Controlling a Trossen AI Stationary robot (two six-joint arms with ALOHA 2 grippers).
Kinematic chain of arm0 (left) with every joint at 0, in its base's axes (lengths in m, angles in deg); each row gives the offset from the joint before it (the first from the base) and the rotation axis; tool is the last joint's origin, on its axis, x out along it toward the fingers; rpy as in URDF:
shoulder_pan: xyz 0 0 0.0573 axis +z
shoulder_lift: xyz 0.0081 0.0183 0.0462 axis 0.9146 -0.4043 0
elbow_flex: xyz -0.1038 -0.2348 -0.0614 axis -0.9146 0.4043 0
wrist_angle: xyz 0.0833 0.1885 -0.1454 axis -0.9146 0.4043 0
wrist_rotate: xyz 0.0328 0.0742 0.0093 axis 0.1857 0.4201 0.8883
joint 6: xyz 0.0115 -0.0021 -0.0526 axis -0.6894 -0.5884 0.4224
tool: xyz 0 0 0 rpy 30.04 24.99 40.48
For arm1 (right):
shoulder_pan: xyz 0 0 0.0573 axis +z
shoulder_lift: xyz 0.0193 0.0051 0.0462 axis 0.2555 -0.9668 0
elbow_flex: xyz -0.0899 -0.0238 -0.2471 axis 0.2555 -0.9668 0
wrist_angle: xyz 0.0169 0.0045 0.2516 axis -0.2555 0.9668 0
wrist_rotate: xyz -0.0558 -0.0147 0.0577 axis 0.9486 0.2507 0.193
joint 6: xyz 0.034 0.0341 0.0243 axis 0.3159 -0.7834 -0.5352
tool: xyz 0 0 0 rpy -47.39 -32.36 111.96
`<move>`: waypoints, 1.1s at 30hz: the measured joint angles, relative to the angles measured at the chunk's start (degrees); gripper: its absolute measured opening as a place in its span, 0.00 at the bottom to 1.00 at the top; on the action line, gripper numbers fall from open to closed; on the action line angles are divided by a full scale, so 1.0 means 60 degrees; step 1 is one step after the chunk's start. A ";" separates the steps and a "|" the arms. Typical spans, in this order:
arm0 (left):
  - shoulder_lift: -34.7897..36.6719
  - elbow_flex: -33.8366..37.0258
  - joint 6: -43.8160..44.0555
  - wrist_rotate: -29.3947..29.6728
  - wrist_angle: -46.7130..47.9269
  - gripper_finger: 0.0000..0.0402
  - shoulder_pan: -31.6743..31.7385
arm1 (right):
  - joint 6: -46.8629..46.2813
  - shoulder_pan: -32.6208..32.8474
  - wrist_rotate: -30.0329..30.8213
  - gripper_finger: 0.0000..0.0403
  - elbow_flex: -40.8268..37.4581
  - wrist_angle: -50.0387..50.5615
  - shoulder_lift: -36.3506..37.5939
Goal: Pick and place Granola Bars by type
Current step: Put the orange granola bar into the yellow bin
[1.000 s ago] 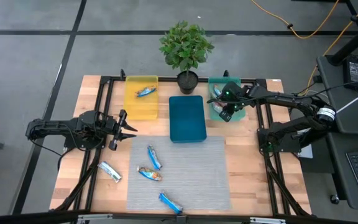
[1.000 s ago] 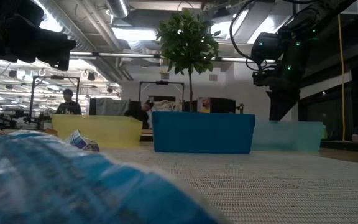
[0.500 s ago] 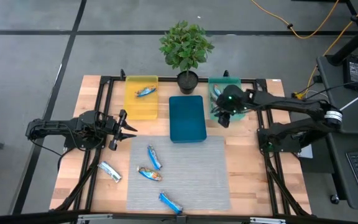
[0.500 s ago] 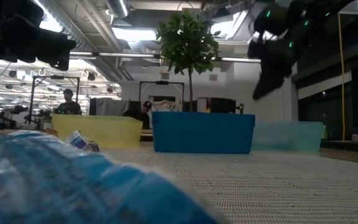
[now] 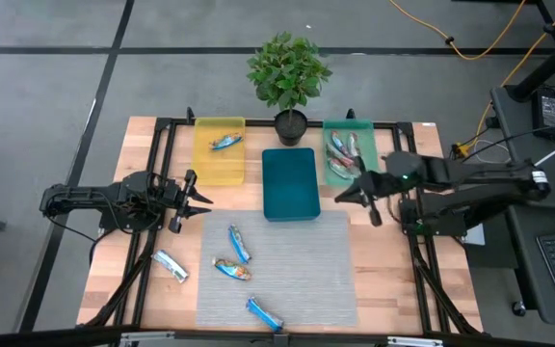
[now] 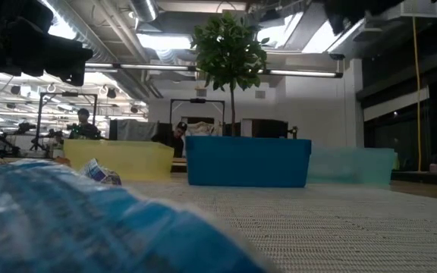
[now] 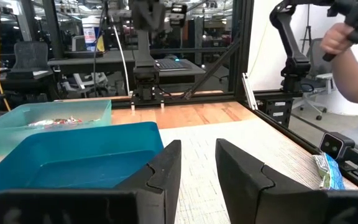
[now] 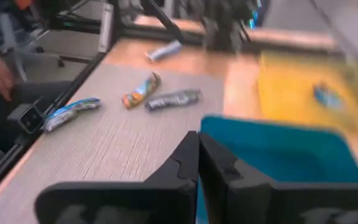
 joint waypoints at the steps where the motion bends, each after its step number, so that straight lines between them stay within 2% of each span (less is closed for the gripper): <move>1: -0.0004 0.0000 0.0000 0.0002 0.0004 0.23 -0.0002 | 0.0230 0.0237 0.0110 0.02 0.0000 -0.0117 0.0114; 4: -0.0001 0.0000 0.0000 -0.0002 0.0002 0.23 0.0001 | 0.0806 0.0895 0.0150 0.01 -0.0247 -0.0787 0.0440; 8: 0.0000 0.0000 0.0000 0.0000 0.0000 0.24 -0.0001 | 0.1271 0.1385 0.0202 0.02 -0.1457 -0.1929 0.0986; 13: -0.0003 0.0000 0.0004 -0.0001 0.0000 0.24 -0.0002 | 0.0871 0.1318 0.0767 0.01 -0.3089 -0.2146 0.2207; 18: -0.0004 0.0000 0.0004 -0.0002 0.0000 0.23 0.0001 | 0.0335 0.1267 0.0796 0.02 -0.4348 -0.2424 0.4129; 23: -0.0001 0.0000 0.0000 -0.0002 0.0001 0.24 0.0002 | 0.0106 0.1267 0.0791 0.01 -0.5360 -0.3213 0.6106; 28: 0.0000 0.0000 0.0001 -0.0002 0.0000 0.24 -0.0002 | 0.0144 0.1267 0.0791 0.02 -0.6048 -0.3213 0.7819; 30: -0.0003 0.0000 0.0000 0.0001 0.0003 0.23 0.0001 | 0.0140 0.1267 0.0791 0.02 -0.6233 -0.3208 0.8226; 33: 0.0000 0.0000 0.0003 0.0001 0.0000 0.23 0.0001 | 0.0321 0.1263 0.0822 0.01 -0.6251 -0.2948 0.8152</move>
